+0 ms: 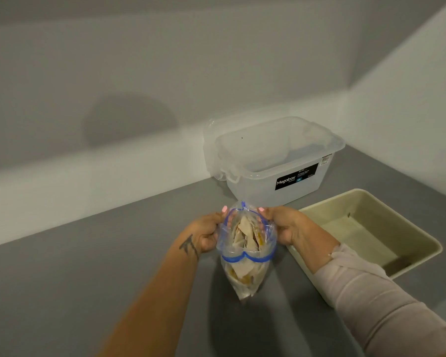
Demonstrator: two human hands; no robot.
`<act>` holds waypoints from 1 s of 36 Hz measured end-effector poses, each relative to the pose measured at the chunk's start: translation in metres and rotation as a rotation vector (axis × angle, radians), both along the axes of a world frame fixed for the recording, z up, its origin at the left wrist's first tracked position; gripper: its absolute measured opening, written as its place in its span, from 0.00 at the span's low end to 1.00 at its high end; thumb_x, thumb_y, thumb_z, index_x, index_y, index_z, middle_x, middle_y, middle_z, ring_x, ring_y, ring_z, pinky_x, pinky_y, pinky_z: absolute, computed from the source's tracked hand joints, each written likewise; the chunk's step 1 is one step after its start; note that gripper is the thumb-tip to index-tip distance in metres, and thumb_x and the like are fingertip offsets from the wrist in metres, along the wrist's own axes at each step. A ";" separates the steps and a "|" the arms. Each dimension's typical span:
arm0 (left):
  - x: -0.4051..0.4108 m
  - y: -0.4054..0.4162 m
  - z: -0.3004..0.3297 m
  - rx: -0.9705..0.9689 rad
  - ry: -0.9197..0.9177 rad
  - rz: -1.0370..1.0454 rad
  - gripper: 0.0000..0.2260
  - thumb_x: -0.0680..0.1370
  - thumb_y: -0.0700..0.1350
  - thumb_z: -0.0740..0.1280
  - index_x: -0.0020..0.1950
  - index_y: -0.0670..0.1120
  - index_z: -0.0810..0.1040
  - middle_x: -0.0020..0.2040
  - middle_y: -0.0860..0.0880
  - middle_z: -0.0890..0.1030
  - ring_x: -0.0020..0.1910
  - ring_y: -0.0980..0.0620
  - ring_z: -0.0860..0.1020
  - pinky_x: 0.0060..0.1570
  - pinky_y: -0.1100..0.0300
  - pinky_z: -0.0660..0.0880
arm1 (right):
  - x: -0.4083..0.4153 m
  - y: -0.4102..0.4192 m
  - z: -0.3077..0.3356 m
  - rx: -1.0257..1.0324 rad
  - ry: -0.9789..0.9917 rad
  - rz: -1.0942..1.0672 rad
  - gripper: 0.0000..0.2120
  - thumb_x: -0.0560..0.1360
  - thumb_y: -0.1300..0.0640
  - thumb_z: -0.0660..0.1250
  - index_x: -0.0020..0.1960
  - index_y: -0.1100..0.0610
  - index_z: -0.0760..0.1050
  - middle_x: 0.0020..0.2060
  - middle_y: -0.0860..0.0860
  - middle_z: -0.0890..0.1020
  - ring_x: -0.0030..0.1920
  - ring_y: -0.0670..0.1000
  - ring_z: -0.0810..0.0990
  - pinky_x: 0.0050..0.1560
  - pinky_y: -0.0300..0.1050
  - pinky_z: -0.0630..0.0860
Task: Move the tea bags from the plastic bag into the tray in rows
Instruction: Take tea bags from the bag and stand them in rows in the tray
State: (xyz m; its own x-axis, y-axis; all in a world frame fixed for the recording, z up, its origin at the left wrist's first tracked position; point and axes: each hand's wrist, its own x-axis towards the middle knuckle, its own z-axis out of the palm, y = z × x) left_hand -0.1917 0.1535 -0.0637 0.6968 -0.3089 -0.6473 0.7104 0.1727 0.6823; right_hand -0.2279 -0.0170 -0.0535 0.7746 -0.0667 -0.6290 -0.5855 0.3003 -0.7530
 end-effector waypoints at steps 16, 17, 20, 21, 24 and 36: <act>0.007 0.005 0.040 1.021 -0.366 -0.525 0.09 0.76 0.42 0.64 0.36 0.40 0.75 0.28 0.46 0.77 0.23 0.54 0.73 0.28 0.64 0.73 | -0.012 0.009 -0.023 0.305 -0.058 -0.294 0.08 0.81 0.64 0.57 0.47 0.62 0.74 0.39 0.57 0.79 0.37 0.51 0.78 0.25 0.40 0.78; 0.009 0.006 0.041 1.062 -0.413 -0.511 0.10 0.75 0.38 0.63 0.34 0.40 0.75 0.24 0.47 0.77 0.21 0.54 0.73 0.28 0.64 0.74 | -0.013 0.010 -0.023 0.315 -0.065 -0.289 0.08 0.81 0.64 0.57 0.50 0.62 0.74 0.40 0.57 0.79 0.38 0.52 0.79 0.26 0.41 0.79; 0.015 0.007 0.043 1.169 -0.537 -0.428 0.10 0.71 0.34 0.62 0.30 0.40 0.75 0.25 0.44 0.78 0.28 0.47 0.79 0.39 0.58 0.79 | -0.018 0.011 -0.025 0.341 -0.085 -0.254 0.08 0.81 0.64 0.56 0.53 0.62 0.73 0.42 0.58 0.80 0.36 0.52 0.82 0.25 0.41 0.78; 0.017 0.007 0.044 1.181 -0.571 -0.403 0.09 0.72 0.34 0.62 0.32 0.38 0.77 0.30 0.42 0.80 0.33 0.44 0.81 0.44 0.55 0.79 | -0.020 0.011 -0.025 0.333 -0.092 -0.223 0.08 0.82 0.64 0.55 0.52 0.61 0.73 0.42 0.58 0.80 0.33 0.51 0.82 0.25 0.40 0.78; 0.023 0.007 0.043 1.162 -0.693 -0.317 0.08 0.76 0.38 0.62 0.46 0.36 0.80 0.46 0.40 0.83 0.46 0.41 0.82 0.49 0.51 0.80 | -0.025 0.010 -0.028 0.203 -0.089 -0.090 0.09 0.81 0.65 0.55 0.49 0.61 0.74 0.35 0.55 0.82 0.32 0.51 0.81 0.30 0.43 0.79; 0.014 0.000 0.025 1.193 -0.789 -0.230 0.17 0.77 0.49 0.63 0.33 0.39 0.75 0.29 0.45 0.74 0.30 0.49 0.71 0.34 0.58 0.69 | -0.031 0.025 0.000 -0.609 0.031 0.345 0.14 0.76 0.59 0.59 0.59 0.64 0.68 0.38 0.60 0.80 0.35 0.58 0.82 0.34 0.45 0.78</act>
State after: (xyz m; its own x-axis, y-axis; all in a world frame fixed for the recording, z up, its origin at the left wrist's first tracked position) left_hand -0.1780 0.1537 -0.0386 0.9971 -0.0224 -0.0722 0.0214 -0.8316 0.5550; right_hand -0.2586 0.0077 -0.0535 0.7975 -0.1676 -0.5796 -0.5950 -0.3772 -0.7097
